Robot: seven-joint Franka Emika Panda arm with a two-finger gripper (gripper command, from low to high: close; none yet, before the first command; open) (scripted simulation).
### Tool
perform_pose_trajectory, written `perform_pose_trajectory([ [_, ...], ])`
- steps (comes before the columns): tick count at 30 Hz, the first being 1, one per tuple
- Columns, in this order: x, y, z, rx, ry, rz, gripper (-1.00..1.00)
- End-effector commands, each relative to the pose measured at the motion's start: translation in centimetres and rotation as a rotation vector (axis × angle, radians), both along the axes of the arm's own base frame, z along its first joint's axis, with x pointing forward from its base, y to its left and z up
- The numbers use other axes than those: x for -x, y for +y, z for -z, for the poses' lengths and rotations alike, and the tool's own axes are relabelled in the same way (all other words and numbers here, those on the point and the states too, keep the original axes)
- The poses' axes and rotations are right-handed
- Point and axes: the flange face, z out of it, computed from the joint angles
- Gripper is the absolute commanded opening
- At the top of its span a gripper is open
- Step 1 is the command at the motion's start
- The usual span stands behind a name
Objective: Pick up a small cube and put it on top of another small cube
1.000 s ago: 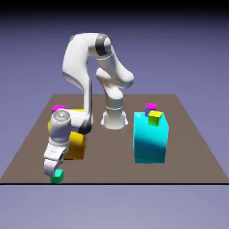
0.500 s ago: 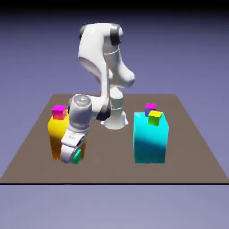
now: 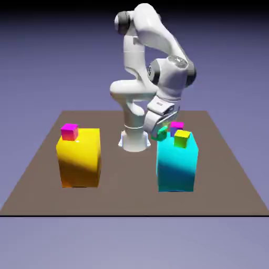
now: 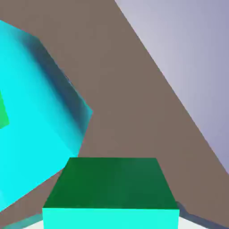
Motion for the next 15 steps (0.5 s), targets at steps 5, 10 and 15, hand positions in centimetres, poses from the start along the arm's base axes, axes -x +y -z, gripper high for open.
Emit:
perform_pose_trajectory([
  [5, 8.2, 5.1, -3.1, -0.011, 0.016, 0.08, -1.0],
  [10, 10.0, 5.3, 1.2, -0.013, 0.021, 0.093, -1.0],
  [15, 10.1, 5.2, 1.9, -0.013, 0.021, 0.093, 1.0],
])
